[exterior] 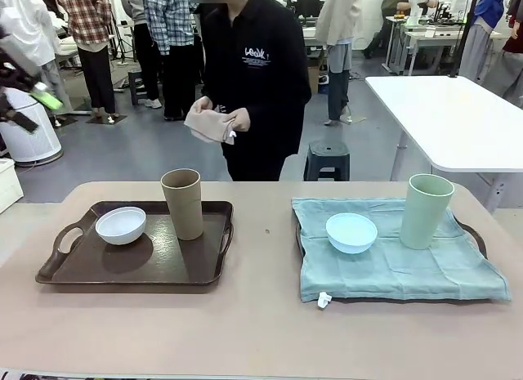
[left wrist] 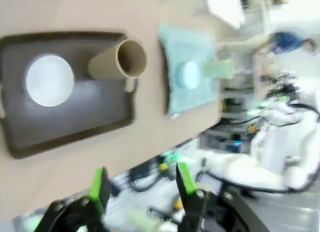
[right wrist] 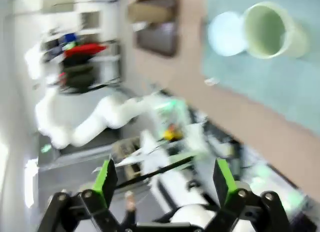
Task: Set up a tray with a mat and arrange the tableware.
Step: Pick up the Picnic Bowl and Reusable plastic cup from the Handle tray in front of the human's position and hold them in the air.
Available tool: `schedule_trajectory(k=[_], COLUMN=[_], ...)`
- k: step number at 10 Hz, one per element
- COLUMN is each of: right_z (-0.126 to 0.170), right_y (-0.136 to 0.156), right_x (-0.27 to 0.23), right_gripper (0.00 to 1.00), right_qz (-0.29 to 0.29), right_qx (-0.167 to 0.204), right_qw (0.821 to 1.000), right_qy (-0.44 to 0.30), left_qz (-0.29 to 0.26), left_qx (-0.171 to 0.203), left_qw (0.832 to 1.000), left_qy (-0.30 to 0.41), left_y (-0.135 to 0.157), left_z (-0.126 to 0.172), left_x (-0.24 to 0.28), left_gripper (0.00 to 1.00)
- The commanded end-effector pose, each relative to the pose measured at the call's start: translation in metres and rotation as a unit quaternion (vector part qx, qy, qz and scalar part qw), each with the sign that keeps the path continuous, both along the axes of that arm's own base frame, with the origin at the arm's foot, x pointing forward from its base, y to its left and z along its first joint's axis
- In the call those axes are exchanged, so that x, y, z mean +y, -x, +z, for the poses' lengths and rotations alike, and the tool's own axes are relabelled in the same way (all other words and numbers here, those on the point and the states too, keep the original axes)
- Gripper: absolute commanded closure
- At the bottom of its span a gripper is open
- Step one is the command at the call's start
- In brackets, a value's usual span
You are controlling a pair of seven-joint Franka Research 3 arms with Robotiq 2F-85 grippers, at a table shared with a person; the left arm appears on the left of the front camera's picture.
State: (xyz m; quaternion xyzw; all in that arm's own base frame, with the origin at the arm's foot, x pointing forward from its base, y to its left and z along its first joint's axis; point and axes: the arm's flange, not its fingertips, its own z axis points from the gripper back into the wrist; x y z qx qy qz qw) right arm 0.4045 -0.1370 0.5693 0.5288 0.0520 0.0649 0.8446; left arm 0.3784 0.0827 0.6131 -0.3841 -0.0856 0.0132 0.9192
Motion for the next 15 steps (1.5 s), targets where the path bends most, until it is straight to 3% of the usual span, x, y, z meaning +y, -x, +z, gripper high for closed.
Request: schedule_trajectory(k=[1,3,4,5,6,7,9,11,12,15], right_z=[-0.016,-0.042,-0.047,-0.060,-0.060,-0.083,-0.090,-0.095,-0.096,-0.094], right_y=[-0.025,-0.028,-0.027,-0.014,-0.014,-0.027,-0.024,-0.023,-0.022,-0.029], right_x=[-0.046,-0.062,-0.059,-0.045,-0.045,-0.023,-0.015,-0.016,-0.016,-0.019], right_gripper=[0.00,0.00,0.00,0.00,0.00,0.00,0.00,0.00,0.00,0.00], right_qz=[-0.049,-0.059,-0.050,-0.027,-0.027,-0.035,-0.041,-0.052,-0.052,-0.047], right_qx=[0.114,0.151,0.155,0.093,0.093,0.130,0.121,0.121,0.123,0.130], right_qw=[0.958,0.932,0.940,0.970,0.970,0.953,0.964,0.966,0.966,0.964], right_qy=[-0.259,-0.324,-0.299,-0.224,-0.224,-0.272,-0.234,-0.224,-0.221,-0.227], left_qz=[0.073,0.107,0.091,0.081,0.081,0.094,0.108,0.077,0.039,0.001], left_qx=[0.019,0.057,0.064,0.049,0.049,0.064,0.088,0.120,0.154,0.167], left_qw=[0.966,0.932,0.942,0.966,0.966,0.949,0.929,0.914,0.922,0.954], left_qy=[0.249,0.340,0.318,0.241,0.241,0.294,0.344,0.379,0.353,0.249], left_y=[-0.005,-0.006,-0.005,0.004,0.004,-0.003,-0.005,-0.004,-0.005,-0.004], left_z=[-0.041,-0.073,-0.073,-0.067,-0.067,-0.086,-0.091,-0.098,-0.097,-0.085], left_x=[0.038,0.061,0.055,0.074,0.074,0.073,0.073,0.080,0.081,0.082], left_gripper=[0.29,0.29,0.29,0.29,0.29,0.29,0.00,0.00,0.00,0.00])
